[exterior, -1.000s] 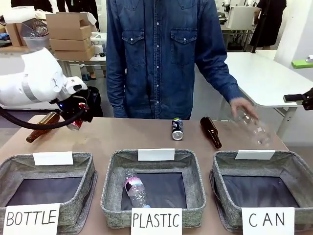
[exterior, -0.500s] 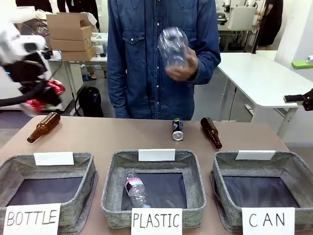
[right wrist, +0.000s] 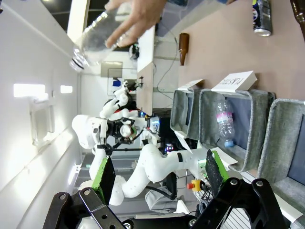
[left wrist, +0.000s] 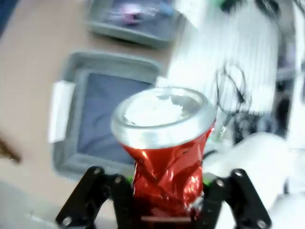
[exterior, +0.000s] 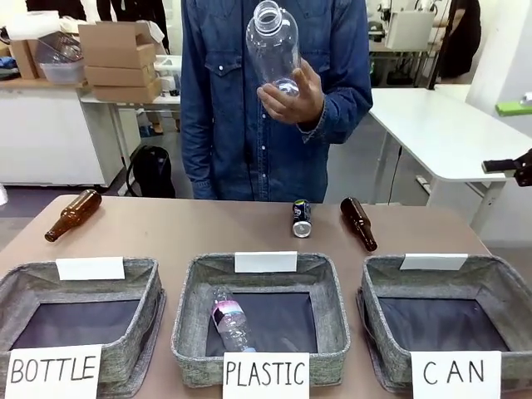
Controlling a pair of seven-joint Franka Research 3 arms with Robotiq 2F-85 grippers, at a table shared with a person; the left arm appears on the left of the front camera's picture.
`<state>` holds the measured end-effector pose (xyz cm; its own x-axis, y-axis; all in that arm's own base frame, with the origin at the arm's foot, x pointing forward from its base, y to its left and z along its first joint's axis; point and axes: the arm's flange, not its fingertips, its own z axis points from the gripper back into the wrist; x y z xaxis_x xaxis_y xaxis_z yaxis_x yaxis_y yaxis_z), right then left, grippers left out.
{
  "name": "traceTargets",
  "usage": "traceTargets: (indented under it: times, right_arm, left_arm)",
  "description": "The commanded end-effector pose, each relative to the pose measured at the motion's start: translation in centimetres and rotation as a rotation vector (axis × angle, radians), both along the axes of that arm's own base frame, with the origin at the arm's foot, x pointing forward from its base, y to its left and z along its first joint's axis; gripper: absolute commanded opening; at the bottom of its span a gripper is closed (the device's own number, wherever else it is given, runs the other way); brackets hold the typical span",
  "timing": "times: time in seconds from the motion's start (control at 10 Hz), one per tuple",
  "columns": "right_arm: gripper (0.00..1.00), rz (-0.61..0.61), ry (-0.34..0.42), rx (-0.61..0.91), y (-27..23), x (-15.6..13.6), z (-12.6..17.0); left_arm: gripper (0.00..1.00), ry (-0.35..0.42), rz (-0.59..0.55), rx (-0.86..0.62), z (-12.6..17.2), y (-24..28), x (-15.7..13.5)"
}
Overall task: Sort the can waste into the basket.
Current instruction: Pick up the can waste from the table and place it in the right Fabric basket.
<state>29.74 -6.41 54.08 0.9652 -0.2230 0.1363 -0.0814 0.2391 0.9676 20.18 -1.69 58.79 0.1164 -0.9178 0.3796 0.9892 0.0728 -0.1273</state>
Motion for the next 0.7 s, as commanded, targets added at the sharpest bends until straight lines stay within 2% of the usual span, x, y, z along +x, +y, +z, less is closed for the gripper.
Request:
traceTargets:
  times: [0.0,0.3,0.4,0.5,0.6]
  right_arm:
    - [1.00,0.004,-0.029,0.014,0.0,0.3,0.0]
    - [1.00,0.004,-0.029,0.014,0.0,0.3,0.0]
    - [1.00,0.004,-0.029,0.014,0.0,0.3,0.0]
    - [1.00,0.004,-0.029,0.014,0.0,0.3,0.0]
    - [1.00,0.004,-0.029,0.014,0.0,0.3,0.0]
  left_arm:
    - [0.00,0.008,0.169,0.034,0.4,-0.4,1.4]
    - [0.00,0.008,0.169,0.034,0.4,-0.4,1.4]
    - [0.00,0.004,0.103,0.024,0.0,0.3,1.0]
    - [0.00,-0.008,-0.204,0.072,-2.4,-7.3,1.9]
    - [0.00,-0.050,-0.346,-0.031,-2.8,-10.8,3.2]
